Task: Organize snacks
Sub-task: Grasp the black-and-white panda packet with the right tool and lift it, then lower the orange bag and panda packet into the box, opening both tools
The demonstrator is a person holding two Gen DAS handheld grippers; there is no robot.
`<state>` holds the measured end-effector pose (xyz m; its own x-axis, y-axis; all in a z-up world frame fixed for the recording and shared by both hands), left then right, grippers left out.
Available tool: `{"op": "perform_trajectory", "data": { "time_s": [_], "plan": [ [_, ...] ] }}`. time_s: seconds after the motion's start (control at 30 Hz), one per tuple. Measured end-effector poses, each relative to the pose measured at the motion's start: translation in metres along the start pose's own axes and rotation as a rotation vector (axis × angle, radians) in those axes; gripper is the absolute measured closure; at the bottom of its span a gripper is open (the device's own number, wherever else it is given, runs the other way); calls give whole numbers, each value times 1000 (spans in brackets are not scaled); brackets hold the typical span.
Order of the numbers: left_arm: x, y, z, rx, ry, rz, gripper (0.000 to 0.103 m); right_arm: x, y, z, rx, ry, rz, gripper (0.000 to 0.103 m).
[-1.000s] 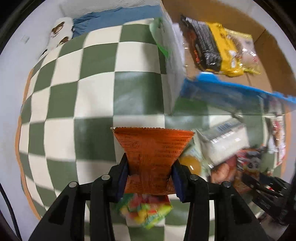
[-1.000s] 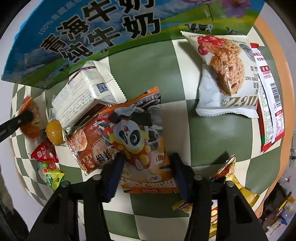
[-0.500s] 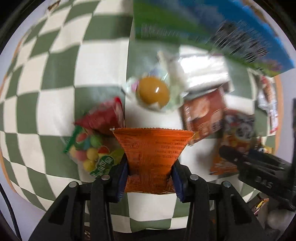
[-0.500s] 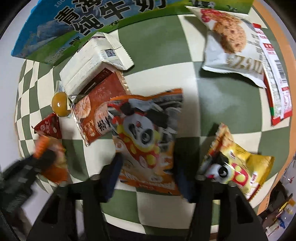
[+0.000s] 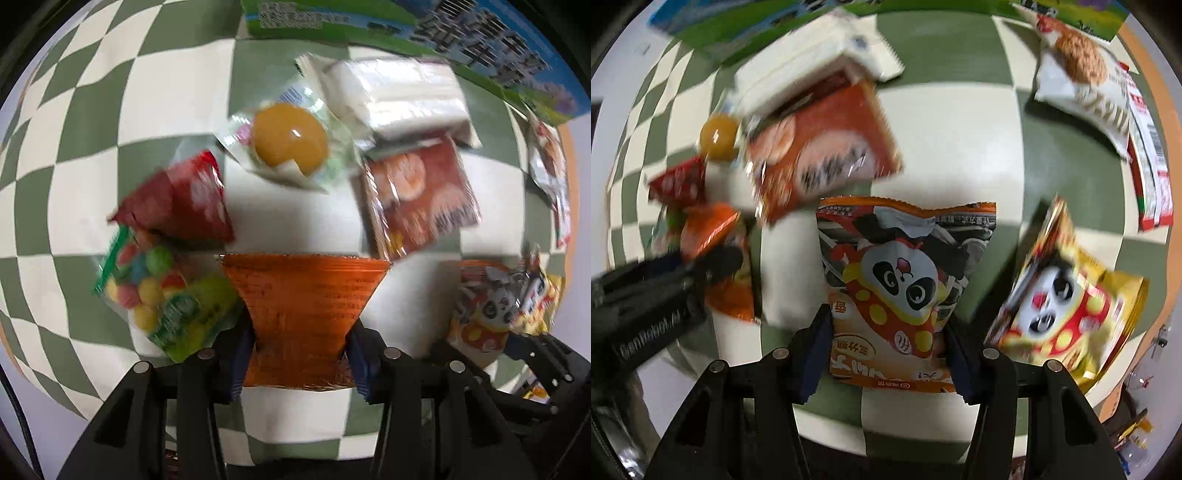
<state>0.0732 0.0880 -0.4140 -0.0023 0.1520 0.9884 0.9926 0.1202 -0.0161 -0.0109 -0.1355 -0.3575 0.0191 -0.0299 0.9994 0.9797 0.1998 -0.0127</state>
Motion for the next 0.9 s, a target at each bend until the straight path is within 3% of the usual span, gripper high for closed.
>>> {"op": "perform_trajectory", "data": {
  "time_s": [0.13,0.27,0.4,0.53,0.7,0.8,0.9],
  "plan": [
    [-13,-20,-22,-27,35,-5,54,1,-16,5,-15,20,5,42],
    [-39,-14,-32,-11,19,25,54,-5,-13,6,-20,1,16,41],
    [-30,-25,-33,4,11,4,60,-4,-10,10,-21,-30,3,45],
    [-9,-37,-42,19,-31,-17,61,14,6,0,-27,7,-23,50],
    [36,-43,-58,12,-98,-86,61,70,3,-7,-57,105,-79,51],
    [81,-35,-72,6,-157,-158,61,104,11,-8,-64,168,-124,51],
    [131,-7,-89,-26,-193,-239,61,149,26,-12,-65,232,-194,51]
  ]
}}
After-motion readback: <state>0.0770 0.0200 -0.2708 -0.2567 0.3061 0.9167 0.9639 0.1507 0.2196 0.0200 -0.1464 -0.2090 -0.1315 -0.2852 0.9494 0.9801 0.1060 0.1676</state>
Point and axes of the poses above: each gripper's, at about its wrist camera, not at the fingertips, and x roughly against the way its jaws point, z to its left, y to its top, the point moved 7 cm from there along -x, roughly the way its jaws point, and after that the axes turned 1 degree about -y, right-handed, at the moved point
